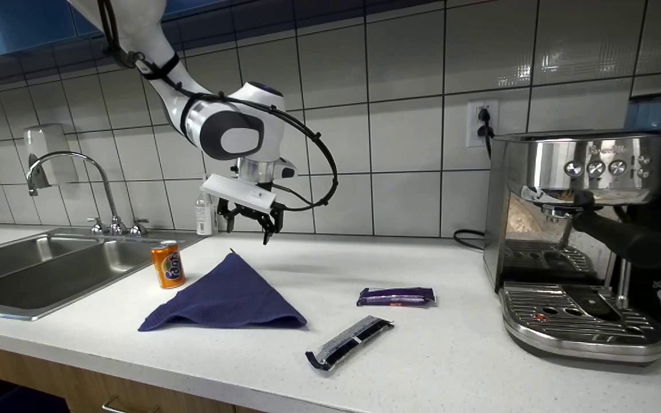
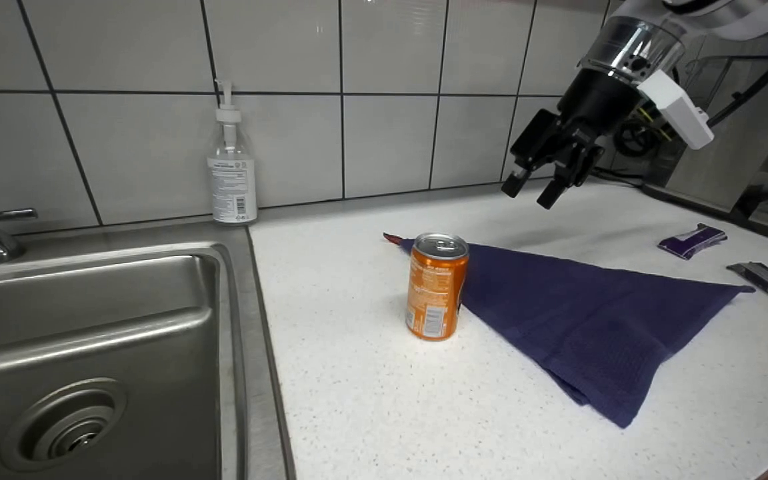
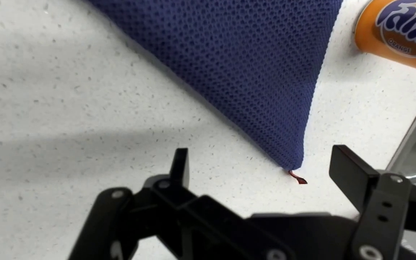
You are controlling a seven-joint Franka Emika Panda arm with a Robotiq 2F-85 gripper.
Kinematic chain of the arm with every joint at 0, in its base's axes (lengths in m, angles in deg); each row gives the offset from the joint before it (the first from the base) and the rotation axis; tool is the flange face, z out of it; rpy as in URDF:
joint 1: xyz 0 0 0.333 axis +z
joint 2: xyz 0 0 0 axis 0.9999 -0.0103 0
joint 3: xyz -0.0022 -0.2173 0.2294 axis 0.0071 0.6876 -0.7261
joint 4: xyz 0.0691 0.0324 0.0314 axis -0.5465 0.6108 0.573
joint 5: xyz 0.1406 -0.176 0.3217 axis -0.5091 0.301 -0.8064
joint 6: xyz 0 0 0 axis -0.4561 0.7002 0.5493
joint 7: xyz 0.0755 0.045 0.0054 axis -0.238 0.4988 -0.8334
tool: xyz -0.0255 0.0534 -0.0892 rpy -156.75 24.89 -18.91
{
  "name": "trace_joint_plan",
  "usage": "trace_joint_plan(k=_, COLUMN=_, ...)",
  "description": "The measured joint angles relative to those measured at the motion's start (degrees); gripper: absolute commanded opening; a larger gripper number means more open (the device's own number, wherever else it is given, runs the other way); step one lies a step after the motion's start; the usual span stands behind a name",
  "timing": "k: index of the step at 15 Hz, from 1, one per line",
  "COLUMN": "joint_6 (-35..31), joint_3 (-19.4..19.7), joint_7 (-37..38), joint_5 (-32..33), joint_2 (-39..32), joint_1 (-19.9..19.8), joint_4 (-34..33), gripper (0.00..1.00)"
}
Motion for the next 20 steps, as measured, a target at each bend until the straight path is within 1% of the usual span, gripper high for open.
trace_joint_plan(k=11, joint_6=-0.93, joint_3=-6.54, joint_7=-8.64, joint_5=0.00, joint_2=-6.23, joint_1=-0.32, joint_4=-6.21, gripper=1.00)
trace_joint_plan(k=15, joint_6=-3.95, joint_3=-8.67, joint_7=-10.71, joint_5=0.00, joint_2=-8.35, joint_1=-0.32, joint_4=-7.67, gripper=1.00)
trace_joint_plan(k=20, joint_6=-10.25, joint_3=-11.33, joint_7=-13.71, joint_5=0.01, joint_2=-10.96, joint_1=-0.33, joint_4=-8.27, gripper=1.00)
